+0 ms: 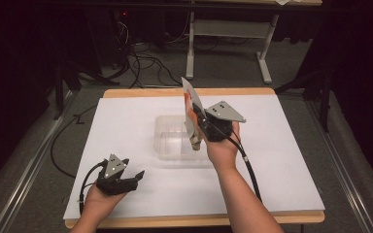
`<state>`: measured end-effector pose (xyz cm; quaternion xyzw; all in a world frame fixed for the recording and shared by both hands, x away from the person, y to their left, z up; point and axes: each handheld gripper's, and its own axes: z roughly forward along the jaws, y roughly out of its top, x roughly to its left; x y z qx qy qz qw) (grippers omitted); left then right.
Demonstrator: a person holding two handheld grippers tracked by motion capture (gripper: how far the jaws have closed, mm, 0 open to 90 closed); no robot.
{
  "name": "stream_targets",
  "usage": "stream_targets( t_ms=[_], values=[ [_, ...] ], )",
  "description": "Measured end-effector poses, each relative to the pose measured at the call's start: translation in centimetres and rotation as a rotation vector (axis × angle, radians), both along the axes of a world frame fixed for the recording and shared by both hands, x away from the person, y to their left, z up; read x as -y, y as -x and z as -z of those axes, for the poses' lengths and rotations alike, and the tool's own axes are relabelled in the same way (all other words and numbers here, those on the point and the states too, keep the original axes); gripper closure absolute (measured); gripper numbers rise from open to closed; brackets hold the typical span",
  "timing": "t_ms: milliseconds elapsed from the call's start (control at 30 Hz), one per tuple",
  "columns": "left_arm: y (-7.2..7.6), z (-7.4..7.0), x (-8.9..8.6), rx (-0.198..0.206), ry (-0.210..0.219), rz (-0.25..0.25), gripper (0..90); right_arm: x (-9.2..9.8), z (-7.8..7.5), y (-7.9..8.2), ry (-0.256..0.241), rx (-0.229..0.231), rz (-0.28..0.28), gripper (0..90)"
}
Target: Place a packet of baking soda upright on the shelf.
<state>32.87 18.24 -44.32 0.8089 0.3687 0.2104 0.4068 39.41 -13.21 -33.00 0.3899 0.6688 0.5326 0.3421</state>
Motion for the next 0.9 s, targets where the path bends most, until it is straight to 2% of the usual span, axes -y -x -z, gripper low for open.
stream_targets(
  t_ms=[300, 900],
  values=[
    [0.0, 0.1, 0.1, -0.003, -0.001, 0.000, 30.2, -0.8, 0.9, -1.2, 0.039, 0.000, 0.006, 90.0],
    [-0.1, 0.1, 0.1, -0.004, 0.001, -0.003, 30.2, -1.5, 2.9, -2.2, 0.066, -0.020, 0.005, 90.0]
  ],
)
